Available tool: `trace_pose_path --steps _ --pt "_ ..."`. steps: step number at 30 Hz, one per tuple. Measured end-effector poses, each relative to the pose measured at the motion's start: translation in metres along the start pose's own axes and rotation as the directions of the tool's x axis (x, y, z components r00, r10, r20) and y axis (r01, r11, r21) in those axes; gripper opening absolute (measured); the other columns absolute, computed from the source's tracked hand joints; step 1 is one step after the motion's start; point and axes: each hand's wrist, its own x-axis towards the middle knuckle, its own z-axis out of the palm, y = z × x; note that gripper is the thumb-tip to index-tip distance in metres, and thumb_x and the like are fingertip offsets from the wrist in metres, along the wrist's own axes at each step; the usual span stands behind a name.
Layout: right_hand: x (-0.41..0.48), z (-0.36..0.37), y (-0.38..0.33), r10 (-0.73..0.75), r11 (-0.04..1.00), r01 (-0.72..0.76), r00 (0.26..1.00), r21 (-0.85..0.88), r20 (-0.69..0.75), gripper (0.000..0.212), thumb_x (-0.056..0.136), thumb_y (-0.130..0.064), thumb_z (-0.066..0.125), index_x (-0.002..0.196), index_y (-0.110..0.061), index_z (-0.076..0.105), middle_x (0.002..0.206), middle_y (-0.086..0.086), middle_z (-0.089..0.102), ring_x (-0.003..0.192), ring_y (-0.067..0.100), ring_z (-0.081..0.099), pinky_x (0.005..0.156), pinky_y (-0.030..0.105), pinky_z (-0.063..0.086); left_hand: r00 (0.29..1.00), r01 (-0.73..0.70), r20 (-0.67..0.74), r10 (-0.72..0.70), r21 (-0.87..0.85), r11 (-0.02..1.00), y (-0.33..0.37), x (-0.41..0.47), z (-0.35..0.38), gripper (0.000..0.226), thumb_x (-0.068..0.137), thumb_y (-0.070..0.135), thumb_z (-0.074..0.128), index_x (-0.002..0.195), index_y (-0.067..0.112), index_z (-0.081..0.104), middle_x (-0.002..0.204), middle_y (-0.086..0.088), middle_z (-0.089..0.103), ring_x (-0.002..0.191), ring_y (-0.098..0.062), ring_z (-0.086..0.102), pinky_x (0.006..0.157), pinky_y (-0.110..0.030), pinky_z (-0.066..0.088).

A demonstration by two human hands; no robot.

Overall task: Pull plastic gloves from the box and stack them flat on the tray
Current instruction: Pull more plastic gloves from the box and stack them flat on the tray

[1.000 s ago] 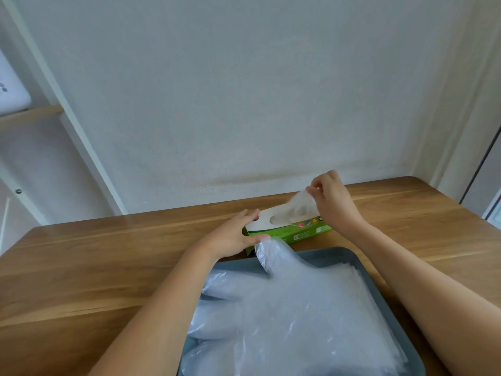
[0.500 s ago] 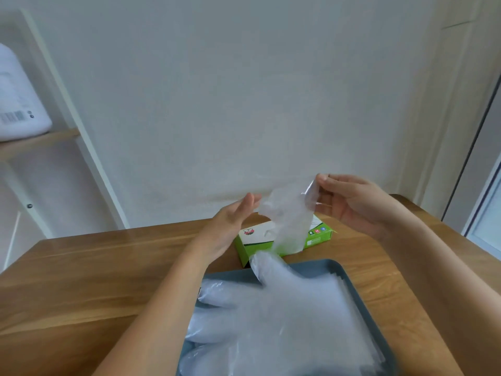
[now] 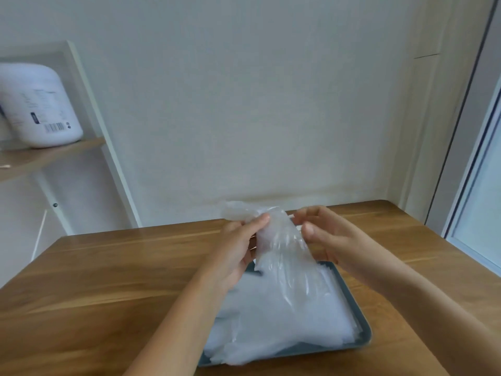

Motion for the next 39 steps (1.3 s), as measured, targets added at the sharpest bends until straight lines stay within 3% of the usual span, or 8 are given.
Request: trace_pose_path --steps 3,6,10,17,25,31,36,39 --pt "-0.023 0.013 0.001 -0.197 0.867 0.239 0.97 -0.436 0.14 0.094 0.058 -0.05 0.085 0.136 -0.047 0.034 0.143 -0.028 0.033 0.131 -0.007 0.037 0.102 0.021 0.043 0.996 -0.019 -0.084 0.007 -0.145 0.989 0.002 -0.009 -0.003 0.018 0.092 0.017 0.061 0.094 0.0 0.068 0.083 -0.009 0.068 0.076 -0.019 0.065 0.071 -0.032 0.05" --pt "-0.03 0.027 0.006 -0.302 0.466 0.347 0.927 -0.814 0.222 0.095 0.066 -0.048 0.08 0.137 -0.059 0.018 0.15 -0.034 -0.003 0.136 -0.013 0.012 0.098 0.01 0.033 0.994 -0.022 -0.108 -0.003 -0.234 0.972 0.002 -0.017 -0.005 0.018 0.094 0.017 0.058 0.082 0.007 0.066 0.069 -0.003 0.066 0.064 -0.013 0.065 0.065 -0.027 0.05" --pt "-0.026 0.033 0.017 -0.486 0.189 0.423 0.824 -0.886 0.29 0.086 0.07 -0.039 0.081 0.138 -0.047 0.03 0.156 -0.017 0.008 0.139 0.001 0.014 0.095 0.018 0.033 0.988 0.002 -0.146 -0.051 -0.323 0.947 0.004 -0.027 -0.006 0.018 0.096 0.019 0.056 0.087 0.008 0.066 0.072 -0.003 0.067 0.068 -0.015 0.064 0.07 -0.029 0.049" --pt "-0.025 0.04 0.021 -0.624 0.233 0.464 0.745 -0.855 0.234 0.035 0.085 -0.032 0.067 0.119 -0.029 0.061 0.146 -0.007 0.038 0.129 0.009 0.042 0.094 0.019 0.043 0.977 0.001 -0.196 -0.086 -0.397 0.918 0.002 -0.034 -0.014 0.019 0.096 0.019 0.056 0.102 0.004 0.066 0.09 -0.009 0.066 0.09 -0.022 0.062 0.086 -0.034 0.048" --pt "-0.027 0.049 -0.006 -0.481 0.817 0.333 0.844 -0.471 -0.238 0.013 0.092 -0.022 0.058 0.087 -0.022 0.069 0.086 -0.015 0.069 0.079 0.001 0.061 0.065 0.012 0.041 0.968 -0.062 -0.249 -0.016 -0.302 0.951 -0.003 -0.042 -0.028 0.016 0.096 0.017 0.056 0.101 0.008 0.068 0.09 -0.006 0.07 0.08 -0.016 0.066 0.071 -0.031 0.053" --pt "-0.023 0.046 -0.02 -0.487 0.784 0.288 0.835 -0.55 -0.257 0.017 0.097 -0.022 0.05 0.082 -0.021 0.058 0.074 -0.012 0.064 0.063 0.005 0.056 0.057 0.014 0.04 0.956 0.028 -0.285 -0.068 -0.142 0.989 -0.002 -0.046 -0.042 0.021 0.097 0.02 0.055 0.077 0.013 0.054 0.058 0.001 0.049 0.04 -0.007 0.032 0.038 -0.017 0.025" --pt "-0.015 0.038 -0.05 -0.447 0.575 0.173 0.885 -0.8 -0.13 0.016 0.097 -0.016 0.05 0.085 -0.015 0.061 0.079 -0.004 0.067 0.073 0.006 0.058 0.067 0.013 0.04 0.902 -0.058 -0.389 0.188 0.322 0.945 0.009 -0.056 -0.063 0.065 0.088 0.051 0.06 0.142 0.022 0.037 0.131 0.005 0.052 0.112 -0.011 0.052 0.089 -0.027 0.039" --pt "-0.011 0.042 -0.069 -0.415 0.457 0.179 0.909 -0.871 -0.031 0.015 0.096 -0.015 0.05 0.087 -0.015 0.062 0.08 -0.002 0.068 0.075 0.016 0.06 0.069 0.019 0.04 0.94 -0.24 -0.127 0.316 0.41 0.88 0.03 -0.067 -0.044 0.095 0.061 0.075 0.07 0.141 0.034 0.038 0.132 0.017 0.049 0.121 0.0 0.046 0.091 -0.021 0.036"
